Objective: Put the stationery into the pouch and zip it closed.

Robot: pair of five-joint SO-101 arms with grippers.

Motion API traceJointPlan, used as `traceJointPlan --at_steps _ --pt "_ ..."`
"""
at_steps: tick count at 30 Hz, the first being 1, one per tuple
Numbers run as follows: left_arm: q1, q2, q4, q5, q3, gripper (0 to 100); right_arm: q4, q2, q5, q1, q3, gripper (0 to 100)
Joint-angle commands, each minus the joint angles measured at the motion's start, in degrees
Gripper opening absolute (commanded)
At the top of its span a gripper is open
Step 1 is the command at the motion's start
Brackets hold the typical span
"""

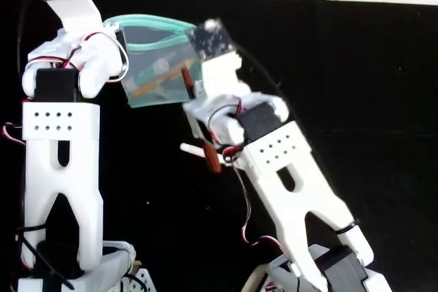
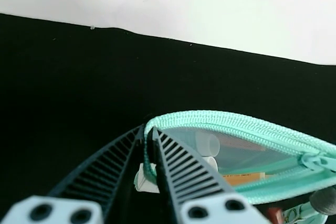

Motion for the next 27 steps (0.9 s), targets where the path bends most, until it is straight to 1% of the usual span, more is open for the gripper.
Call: traceJointPlan --at_steps 1,5,13,17,21,27 --pt "2.33 0.92 -0.09 0.35 1.63 1 2.51 2.86 -0.18 0.57 -11.65 0.6" --pt "2.07 0.84 0.09 0.35 1.36 1 6.81 9.98 2.81 0.48 -27.82 0.6" --pt "1.98 0.84 0.00 0.35 1.36 1 17.89 26.24 3.08 0.40 -72.75 0.6" --pt "1.89 0.84 0.00 0.35 1.27 1 21.49 33.01 3.16 0.40 -89.80 0.6" --pt "1.89 0.84 -0.09 0.35 1.19 1 24.92 37.05 6.33 0.22 -97.36 0.6" --pt "1.89 0.84 -0.18 0.35 1.27 1 25.45 39.16 6.59 0.22 -98.15 0.6"
